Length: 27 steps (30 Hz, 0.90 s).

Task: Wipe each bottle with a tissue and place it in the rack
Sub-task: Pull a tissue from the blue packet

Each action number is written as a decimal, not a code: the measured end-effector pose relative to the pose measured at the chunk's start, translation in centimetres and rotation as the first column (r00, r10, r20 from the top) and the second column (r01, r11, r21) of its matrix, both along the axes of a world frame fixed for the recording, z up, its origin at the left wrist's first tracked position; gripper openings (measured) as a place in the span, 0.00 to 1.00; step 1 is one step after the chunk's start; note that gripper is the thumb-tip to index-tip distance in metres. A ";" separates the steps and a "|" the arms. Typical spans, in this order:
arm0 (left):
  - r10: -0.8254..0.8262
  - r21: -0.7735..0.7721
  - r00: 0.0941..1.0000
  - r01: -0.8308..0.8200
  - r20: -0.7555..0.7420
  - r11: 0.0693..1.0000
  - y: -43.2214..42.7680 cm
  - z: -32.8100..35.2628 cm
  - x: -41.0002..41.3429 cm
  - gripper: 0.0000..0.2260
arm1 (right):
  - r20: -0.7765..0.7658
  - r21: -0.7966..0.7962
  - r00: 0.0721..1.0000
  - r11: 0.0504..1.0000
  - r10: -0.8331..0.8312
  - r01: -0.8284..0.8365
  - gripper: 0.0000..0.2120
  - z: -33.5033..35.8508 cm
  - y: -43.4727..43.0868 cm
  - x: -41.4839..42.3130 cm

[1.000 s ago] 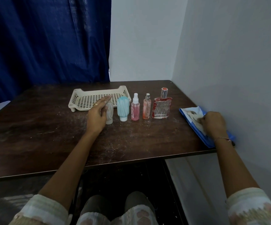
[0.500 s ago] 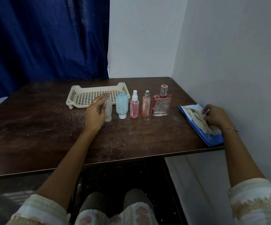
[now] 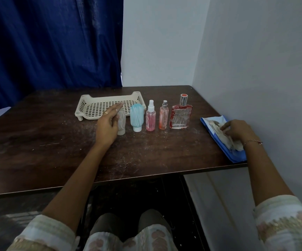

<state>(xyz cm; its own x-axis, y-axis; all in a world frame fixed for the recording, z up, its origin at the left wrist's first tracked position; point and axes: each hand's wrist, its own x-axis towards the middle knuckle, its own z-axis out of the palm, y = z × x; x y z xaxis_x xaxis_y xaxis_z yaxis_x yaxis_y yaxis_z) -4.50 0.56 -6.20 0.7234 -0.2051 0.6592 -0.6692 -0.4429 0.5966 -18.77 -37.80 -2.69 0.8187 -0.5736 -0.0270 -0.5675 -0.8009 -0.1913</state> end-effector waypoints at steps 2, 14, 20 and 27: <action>-0.002 0.000 1.000 0.002 0.001 1.000 0.0 0.0 0.1 0.19 | -0.069 0.024 0.997 0.999 0.030 -0.028 0.15 0.4 -0.3 -0.1; 0.000 0.001 1.000 0.000 -0.008 1.000 0.0 0.0 0.1 0.20 | 0.084 0.029 0.996 0.999 -0.021 0.019 0.24 1.0 -2.2 -1.7; 0.006 0.002 1.000 -0.006 -0.011 1.000 -0.1 0.1 0.1 0.20 | 0.322 -0.100 0.946 0.995 0.017 0.016 0.22 1.7 -2.3 -2.3; 0.002 -0.002 1.000 -0.002 -0.028 1.000 0.0 0.0 0.1 0.20 | 0.213 -0.102 0.977 0.995 0.001 0.021 0.16 0.4 -1.4 -1.5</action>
<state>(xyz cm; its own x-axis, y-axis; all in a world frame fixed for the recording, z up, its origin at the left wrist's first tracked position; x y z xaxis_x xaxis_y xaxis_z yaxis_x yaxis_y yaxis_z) -4.41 0.52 -6.21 0.7421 -0.2021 0.6391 -0.6513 -0.4430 0.6161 -20.30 -39.23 -2.28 0.7935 -0.5724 0.2067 -0.5308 -0.8171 -0.2248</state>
